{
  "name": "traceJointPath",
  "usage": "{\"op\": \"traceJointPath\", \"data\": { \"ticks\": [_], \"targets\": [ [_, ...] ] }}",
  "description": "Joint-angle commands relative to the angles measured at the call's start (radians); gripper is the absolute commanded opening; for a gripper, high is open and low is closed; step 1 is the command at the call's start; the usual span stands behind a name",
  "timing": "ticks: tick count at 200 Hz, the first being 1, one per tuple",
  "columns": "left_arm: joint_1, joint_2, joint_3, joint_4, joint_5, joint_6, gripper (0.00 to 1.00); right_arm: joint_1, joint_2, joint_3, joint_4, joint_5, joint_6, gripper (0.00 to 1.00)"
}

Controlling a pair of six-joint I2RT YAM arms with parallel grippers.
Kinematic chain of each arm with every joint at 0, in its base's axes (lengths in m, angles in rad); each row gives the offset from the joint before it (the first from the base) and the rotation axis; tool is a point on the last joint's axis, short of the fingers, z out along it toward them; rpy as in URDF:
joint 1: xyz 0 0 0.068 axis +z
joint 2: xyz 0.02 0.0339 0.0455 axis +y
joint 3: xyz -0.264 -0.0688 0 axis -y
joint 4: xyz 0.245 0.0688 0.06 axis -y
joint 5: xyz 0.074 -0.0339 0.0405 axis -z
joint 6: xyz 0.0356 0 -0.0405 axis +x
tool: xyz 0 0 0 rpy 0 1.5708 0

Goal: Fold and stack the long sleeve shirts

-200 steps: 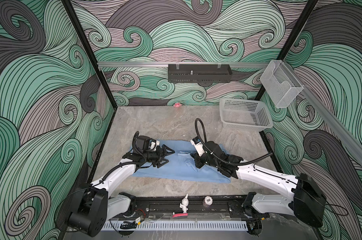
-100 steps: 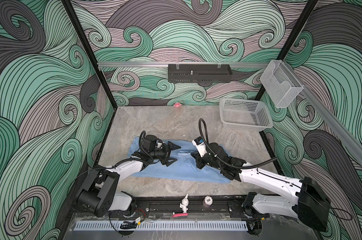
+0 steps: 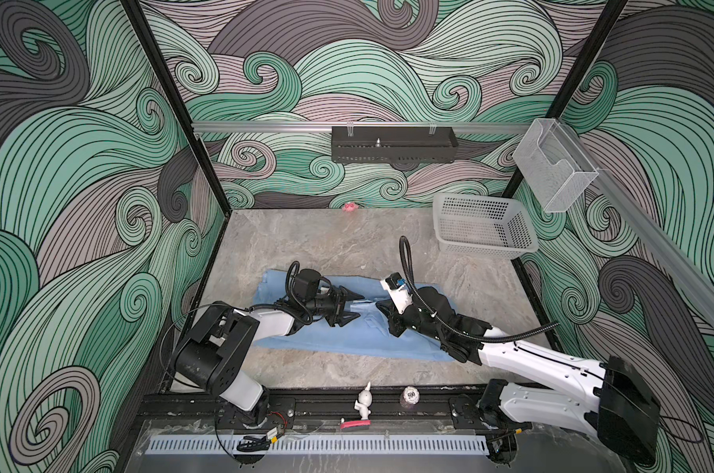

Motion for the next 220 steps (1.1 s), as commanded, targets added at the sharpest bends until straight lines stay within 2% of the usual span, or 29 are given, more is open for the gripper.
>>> {"op": "traceJointPath", "data": {
  "ticks": [1,42,72,76,89,103,116,137,154,168,193,220],
  "targets": [
    [-0.008,0.007,0.047,0.084,0.010,-0.035,0.50,0.012,-0.016,-0.020,0.026,-0.011,-0.022,0.00],
    [-0.010,-0.043,0.071,0.029,0.020,-0.001,0.27,0.012,-0.025,-0.050,0.026,0.000,-0.020,0.00],
    [-0.009,-0.104,0.075,-0.081,0.039,0.098,0.00,0.013,-0.044,-0.057,0.020,0.013,-0.011,0.00],
    [-0.008,-0.111,0.074,-0.094,0.040,0.110,0.00,0.012,-0.047,-0.057,0.019,0.015,-0.012,0.01],
    [-0.007,-0.131,0.083,-0.145,0.045,0.162,0.00,0.013,-0.060,-0.052,-0.003,0.019,-0.016,0.22],
    [-0.001,-0.191,0.113,-0.258,0.051,0.259,0.00,0.012,-0.083,-0.040,-0.040,0.046,-0.022,0.37],
    [0.011,-0.241,0.165,-0.430,0.045,0.401,0.00,0.007,-0.116,-0.039,-0.075,0.078,-0.025,0.51],
    [0.030,-0.333,0.286,-0.743,0.012,0.679,0.00,-0.030,-0.174,-0.031,-0.144,0.134,0.021,0.65],
    [0.034,-0.401,0.384,-0.973,-0.025,0.894,0.00,-0.120,-0.188,-0.009,-0.236,0.106,0.114,0.67],
    [0.035,-0.459,0.424,-1.065,-0.013,1.016,0.00,-0.222,-0.170,0.011,-0.310,0.052,0.203,0.66],
    [0.035,-0.573,0.430,-1.090,0.067,1.140,0.00,-0.368,-0.095,0.040,-0.387,-0.029,0.330,0.62],
    [0.034,-0.709,0.423,-1.076,0.163,1.229,0.00,-0.442,0.037,0.110,-0.444,-0.085,0.387,0.56]
  ]
}}
